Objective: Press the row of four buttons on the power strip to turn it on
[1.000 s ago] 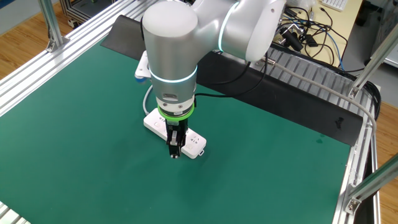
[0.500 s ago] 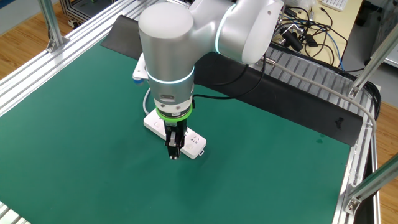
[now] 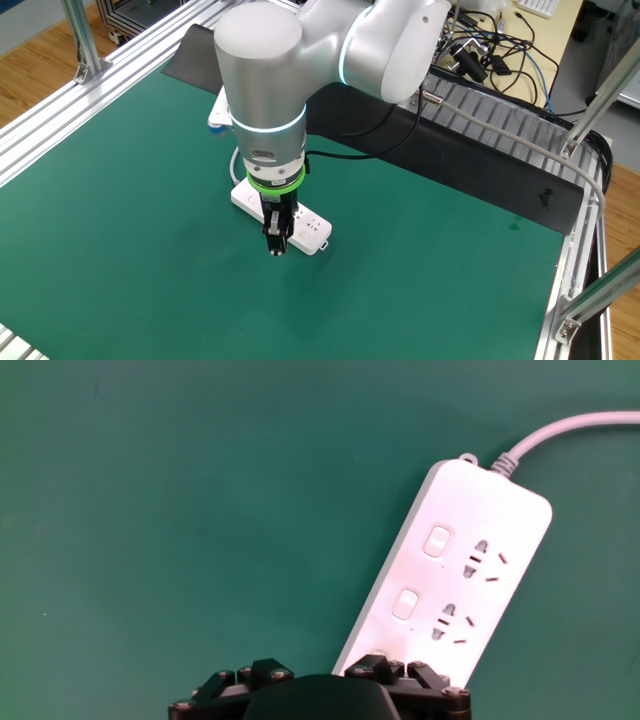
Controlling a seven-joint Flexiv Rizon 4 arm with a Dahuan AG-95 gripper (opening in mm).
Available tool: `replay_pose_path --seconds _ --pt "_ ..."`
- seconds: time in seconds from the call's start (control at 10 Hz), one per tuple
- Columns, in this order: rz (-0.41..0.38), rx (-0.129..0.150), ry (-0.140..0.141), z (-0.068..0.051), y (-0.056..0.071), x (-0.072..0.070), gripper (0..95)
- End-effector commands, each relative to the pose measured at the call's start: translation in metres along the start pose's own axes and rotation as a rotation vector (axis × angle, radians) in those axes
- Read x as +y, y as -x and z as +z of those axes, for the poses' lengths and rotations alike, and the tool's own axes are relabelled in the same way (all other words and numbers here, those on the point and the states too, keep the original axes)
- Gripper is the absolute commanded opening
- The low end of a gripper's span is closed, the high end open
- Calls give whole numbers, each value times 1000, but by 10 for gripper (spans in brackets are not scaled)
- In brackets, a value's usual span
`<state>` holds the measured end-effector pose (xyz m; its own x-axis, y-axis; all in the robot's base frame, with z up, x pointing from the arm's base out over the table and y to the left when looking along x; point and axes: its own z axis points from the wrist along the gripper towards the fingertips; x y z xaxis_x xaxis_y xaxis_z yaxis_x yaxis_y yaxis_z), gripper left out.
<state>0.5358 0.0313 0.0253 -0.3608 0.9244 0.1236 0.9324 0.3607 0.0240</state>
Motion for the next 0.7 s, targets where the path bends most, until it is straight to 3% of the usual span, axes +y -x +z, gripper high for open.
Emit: replay_pose_path --seconds 0.1,0.7 --pt "-4 -4 0 6 0 0 570" --pt "-5 -6 1 10 0 2 570"
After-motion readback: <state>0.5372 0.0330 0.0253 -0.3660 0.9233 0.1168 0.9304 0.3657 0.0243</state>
